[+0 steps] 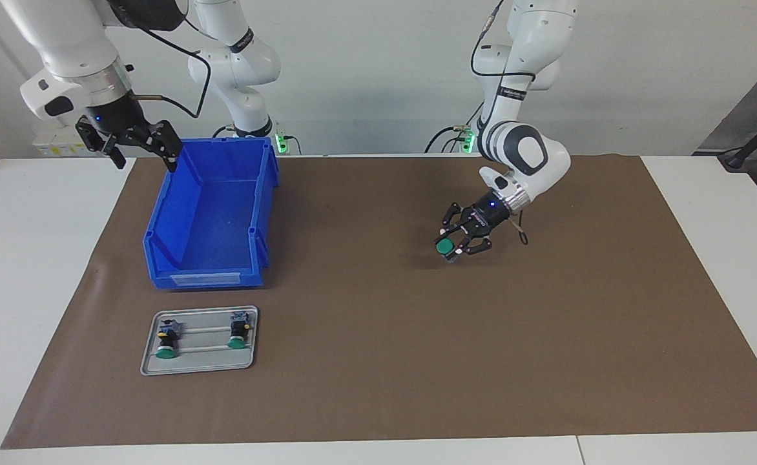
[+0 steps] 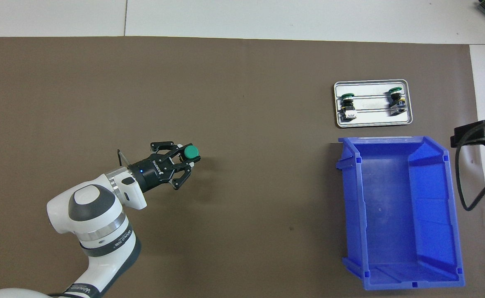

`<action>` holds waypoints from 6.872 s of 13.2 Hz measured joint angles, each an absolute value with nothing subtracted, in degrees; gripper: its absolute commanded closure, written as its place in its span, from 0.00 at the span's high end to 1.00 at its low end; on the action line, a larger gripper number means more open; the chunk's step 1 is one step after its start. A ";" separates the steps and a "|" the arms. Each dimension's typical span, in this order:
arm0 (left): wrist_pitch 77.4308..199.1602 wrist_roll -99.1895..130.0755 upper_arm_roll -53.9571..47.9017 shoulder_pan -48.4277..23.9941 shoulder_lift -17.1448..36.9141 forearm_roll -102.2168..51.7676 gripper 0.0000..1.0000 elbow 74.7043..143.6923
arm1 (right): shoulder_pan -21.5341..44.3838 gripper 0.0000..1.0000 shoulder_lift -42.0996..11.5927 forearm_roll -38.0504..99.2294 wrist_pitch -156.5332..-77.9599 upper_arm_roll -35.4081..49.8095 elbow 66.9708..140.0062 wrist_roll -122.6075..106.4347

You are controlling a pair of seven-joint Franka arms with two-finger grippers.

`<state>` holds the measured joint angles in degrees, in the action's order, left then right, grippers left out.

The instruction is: Place and press button with both arms

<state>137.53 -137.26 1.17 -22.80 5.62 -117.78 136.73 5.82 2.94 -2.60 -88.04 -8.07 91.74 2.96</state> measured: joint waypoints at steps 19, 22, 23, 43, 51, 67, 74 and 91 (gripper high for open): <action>136.47 -141.35 1.41 -30.30 12.61 -134.86 0.32 132.55 | 5.83 1.00 2.94 -2.60 -88.04 -8.07 91.74 2.96; 136.47 -141.27 1.55 -30.26 12.61 -134.89 0.33 133.22 | 5.83 1.00 2.94 -2.60 -88.04 -8.07 91.74 2.96; 136.47 -141.25 1.63 -30.17 12.61 -134.89 0.35 133.48 | 5.83 1.00 2.94 -2.60 -88.04 -8.07 91.74 2.96; 148.79 -124.78 1.53 -29.60 4.02 -124.29 0.73 133.39 | 5.83 1.00 2.95 -2.60 -88.04 -8.07 91.75 2.96; 148.54 -107.73 2.22 -25.66 3.96 -105.46 0.73 129.70 | 5.83 1.00 2.96 -2.60 -88.04 -8.07 91.76 2.96; 141.33 -62.90 2.26 -18.25 5.35 -64.87 0.70 117.16 | 5.83 1.00 2.96 -2.60 -88.04 -8.07 91.76 2.96; 133.18 -35.67 1.48 -20.68 5.99 -32.84 0.45 112.08 | 5.83 1.00 2.96 -2.60 -88.04 -8.07 91.76 2.96; 129.60 -10.04 1.31 -34.73 11.37 -5.00 0.00 112.93 | 5.83 1.00 2.96 -2.60 -88.04 -8.07 91.76 2.96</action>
<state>129.60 -10.04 1.31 -34.73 11.37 -5.00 112.93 5.83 2.96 -2.60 -88.04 -8.07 91.76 2.96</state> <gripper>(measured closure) 0.991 0.000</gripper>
